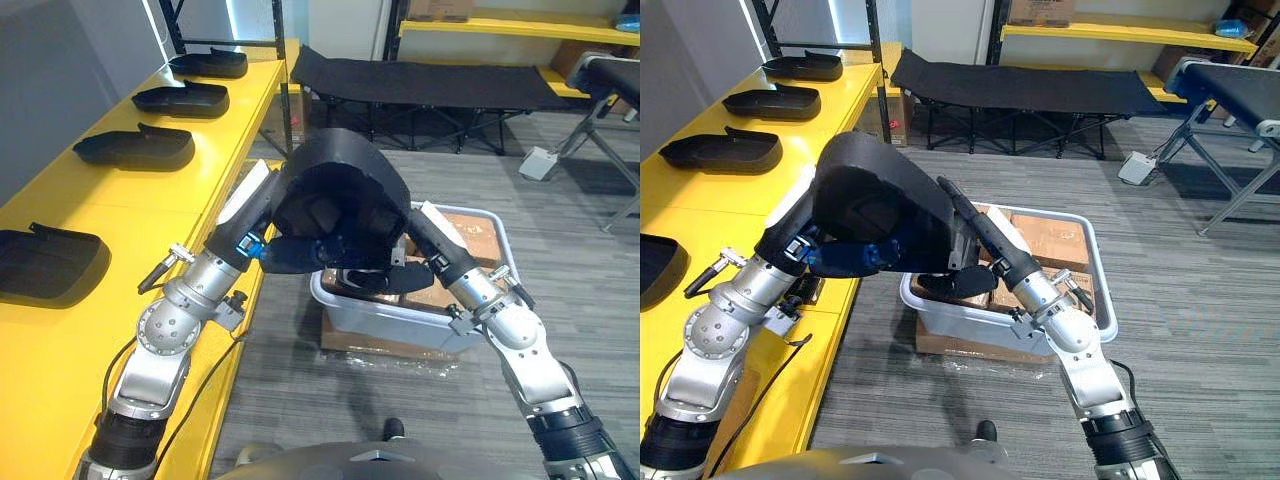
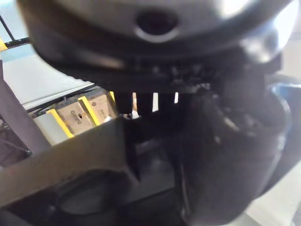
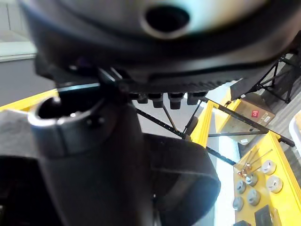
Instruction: Walk over and take three plastic housings, then place them on the shelf
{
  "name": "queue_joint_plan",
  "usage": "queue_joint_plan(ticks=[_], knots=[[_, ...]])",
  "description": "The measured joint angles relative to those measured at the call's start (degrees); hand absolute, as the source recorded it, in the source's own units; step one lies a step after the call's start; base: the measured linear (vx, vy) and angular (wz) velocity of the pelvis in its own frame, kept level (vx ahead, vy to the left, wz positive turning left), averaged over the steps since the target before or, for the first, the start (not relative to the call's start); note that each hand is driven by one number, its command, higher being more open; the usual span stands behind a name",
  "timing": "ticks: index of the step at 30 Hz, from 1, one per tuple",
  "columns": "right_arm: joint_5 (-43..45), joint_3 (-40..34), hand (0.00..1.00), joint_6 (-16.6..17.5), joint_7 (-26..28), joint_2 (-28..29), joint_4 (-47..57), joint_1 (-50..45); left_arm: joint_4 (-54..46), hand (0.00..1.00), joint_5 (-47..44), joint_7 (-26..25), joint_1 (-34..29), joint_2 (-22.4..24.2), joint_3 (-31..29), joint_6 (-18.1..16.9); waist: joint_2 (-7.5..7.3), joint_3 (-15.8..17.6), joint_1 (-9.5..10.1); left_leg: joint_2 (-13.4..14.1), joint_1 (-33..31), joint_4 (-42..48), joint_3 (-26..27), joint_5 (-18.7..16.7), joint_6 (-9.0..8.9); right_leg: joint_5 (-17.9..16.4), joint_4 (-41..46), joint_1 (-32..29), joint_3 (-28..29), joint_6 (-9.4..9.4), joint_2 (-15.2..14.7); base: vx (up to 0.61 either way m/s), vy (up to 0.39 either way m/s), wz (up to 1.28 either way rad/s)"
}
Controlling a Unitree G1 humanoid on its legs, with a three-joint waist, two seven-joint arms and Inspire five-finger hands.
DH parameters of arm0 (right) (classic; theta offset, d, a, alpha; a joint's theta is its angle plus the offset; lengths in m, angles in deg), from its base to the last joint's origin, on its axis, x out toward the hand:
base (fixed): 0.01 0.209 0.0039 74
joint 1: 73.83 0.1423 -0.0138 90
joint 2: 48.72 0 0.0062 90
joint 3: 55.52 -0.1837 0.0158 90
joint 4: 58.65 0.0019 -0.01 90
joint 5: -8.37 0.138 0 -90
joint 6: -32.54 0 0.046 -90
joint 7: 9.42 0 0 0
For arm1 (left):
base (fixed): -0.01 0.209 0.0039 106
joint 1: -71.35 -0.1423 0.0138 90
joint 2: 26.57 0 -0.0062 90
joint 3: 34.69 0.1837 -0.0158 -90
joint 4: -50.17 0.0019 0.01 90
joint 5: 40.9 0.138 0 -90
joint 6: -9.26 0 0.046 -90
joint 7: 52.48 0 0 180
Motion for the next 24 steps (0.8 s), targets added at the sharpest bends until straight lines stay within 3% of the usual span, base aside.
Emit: queue_joint_plan(ticks=[4,5,15,24], knots=[[-1.8,0.9,1.00,0.1,-0.1,0.0,-0.8,0.2,0.0,0.00,-1.8,0.2,0.0,0.2,0.4,0.4,-0.04,0.0,-0.02,0.0,0.0,0.0,0.0,0.0,0.01,0.0,0.0,0.0,0.0,0.00,0.0,0.00,0.000,0.00],[-2.0,1.8,0.00,0.1,-0.1,0.1,-0.9,0.2,0.0,0.00,-2.8,0.3,0.1,0.4,0.4,0.4,-0.02,-0.1,-0.04,0.0,0.0,0.0,0.0,0.0,0.01,0.0,0.0,0.0,0.0,0.00,0.0,0.00,0.000,0.00],[-2.2,4.5,0.00,1.0,-5.2,2.1,-2.6,0.2,0.0,0.00,-4.5,0.8,0.1,2.1,0.7,1.0,0.02,-0.2,0.03,0.0,0.0,0.0,0.0,0.0,0.01,0.0,0.0,0.0,0.0,-0.02,0.0,0.00,0.000,0.00],[-4.2,4.5,0.00,2.8,-8.8,2.7,-3.2,0.2,0.1,0.00,-8.4,0.1,0.1,3.4,0.8,4.3,0.30,-0.4,-0.02,0.0,0.0,0.0,-0.1,0.0,0.01,0.0,0.0,0.0,0.0,-0.02,0.0,0.00,0.000,0.00]])
